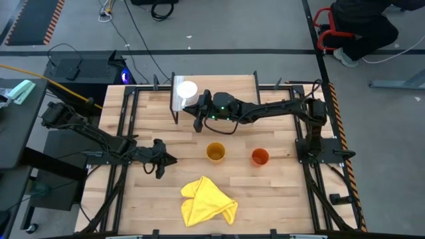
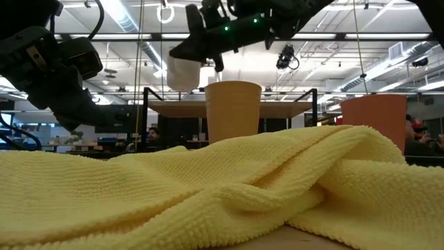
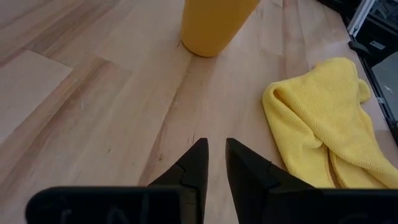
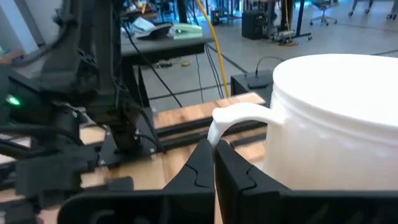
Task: Stack small to large cups/mugs on shelf
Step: Put the white mug on the shelf
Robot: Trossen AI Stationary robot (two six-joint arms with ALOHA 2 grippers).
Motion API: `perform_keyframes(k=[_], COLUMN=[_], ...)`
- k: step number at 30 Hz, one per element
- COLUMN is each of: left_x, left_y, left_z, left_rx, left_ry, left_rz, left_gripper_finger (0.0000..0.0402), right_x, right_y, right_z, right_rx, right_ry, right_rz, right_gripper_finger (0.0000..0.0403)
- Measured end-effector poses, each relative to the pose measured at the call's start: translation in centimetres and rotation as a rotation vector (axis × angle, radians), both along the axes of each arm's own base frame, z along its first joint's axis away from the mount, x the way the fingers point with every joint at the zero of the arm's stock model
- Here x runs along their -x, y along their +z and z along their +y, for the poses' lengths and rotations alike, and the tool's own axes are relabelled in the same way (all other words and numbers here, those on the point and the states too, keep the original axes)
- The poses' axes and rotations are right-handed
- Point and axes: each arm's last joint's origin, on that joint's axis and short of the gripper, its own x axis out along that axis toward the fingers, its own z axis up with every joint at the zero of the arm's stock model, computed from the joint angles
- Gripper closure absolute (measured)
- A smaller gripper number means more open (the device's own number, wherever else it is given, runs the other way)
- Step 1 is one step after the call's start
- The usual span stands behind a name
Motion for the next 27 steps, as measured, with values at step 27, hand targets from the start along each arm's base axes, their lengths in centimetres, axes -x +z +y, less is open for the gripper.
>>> perform_keyframes(k=[27], left_x=[0.1], left_y=[-0.1], left_z=[0.1], left_rx=[-0.018], left_ry=[0.002], left_rz=[0.015], left_gripper_finger=[0.0339], right_x=[-0.7], right_y=[-2.9], right_z=[-3.7], right_rx=[-0.003], right_ry=[-0.055], right_rz=[-0.001], right_gripper_finger=[0.0402])
